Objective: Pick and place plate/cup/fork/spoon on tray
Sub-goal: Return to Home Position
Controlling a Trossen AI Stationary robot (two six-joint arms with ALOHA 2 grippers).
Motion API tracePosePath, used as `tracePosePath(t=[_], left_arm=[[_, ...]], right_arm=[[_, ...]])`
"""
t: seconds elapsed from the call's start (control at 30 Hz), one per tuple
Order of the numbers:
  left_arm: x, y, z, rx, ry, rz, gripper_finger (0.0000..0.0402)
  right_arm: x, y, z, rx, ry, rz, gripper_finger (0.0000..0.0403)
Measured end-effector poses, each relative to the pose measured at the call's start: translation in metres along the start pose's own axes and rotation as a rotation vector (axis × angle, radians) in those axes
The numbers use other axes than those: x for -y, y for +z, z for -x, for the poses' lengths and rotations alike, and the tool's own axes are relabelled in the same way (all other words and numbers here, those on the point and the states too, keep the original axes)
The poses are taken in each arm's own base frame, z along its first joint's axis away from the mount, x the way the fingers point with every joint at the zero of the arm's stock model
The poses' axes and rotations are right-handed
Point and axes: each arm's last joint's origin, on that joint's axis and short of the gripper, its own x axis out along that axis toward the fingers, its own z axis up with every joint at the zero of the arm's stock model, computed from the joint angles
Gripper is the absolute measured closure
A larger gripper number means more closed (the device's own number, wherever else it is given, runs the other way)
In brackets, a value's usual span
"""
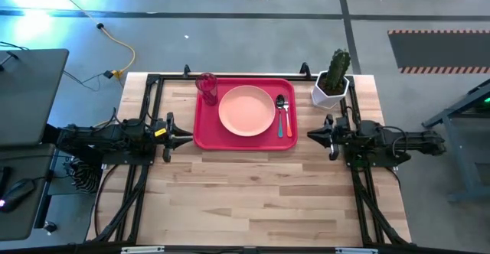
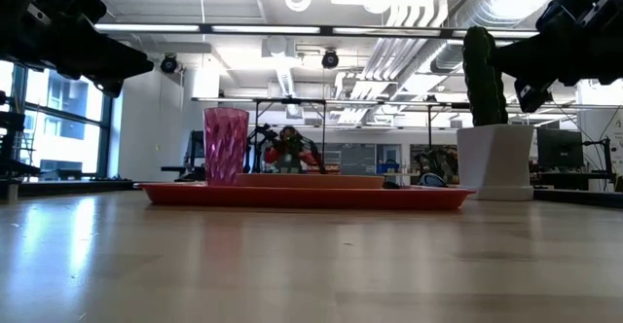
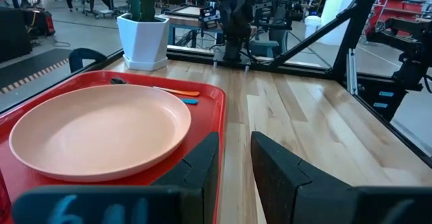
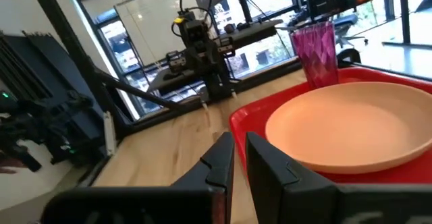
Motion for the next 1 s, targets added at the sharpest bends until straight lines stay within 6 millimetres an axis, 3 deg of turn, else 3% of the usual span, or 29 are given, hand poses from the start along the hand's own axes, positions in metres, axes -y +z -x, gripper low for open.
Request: tracePosePath(t=[0.27, 1.0], left_arm=[[0.0, 0.0, 0.0, 0.0, 0.0, 0.0, 0.0326], [0.0, 0.0002, 0.0001, 0.001, 0.0, 0.0, 0.0326]], right_arm=[[-0.0002, -0.0004, -0.0001, -0.006, 0.009, 0.101, 0.0373], [-0.0003, -0.0006, -0.0001, -0.009, 0.013, 0.033, 0.0373]])
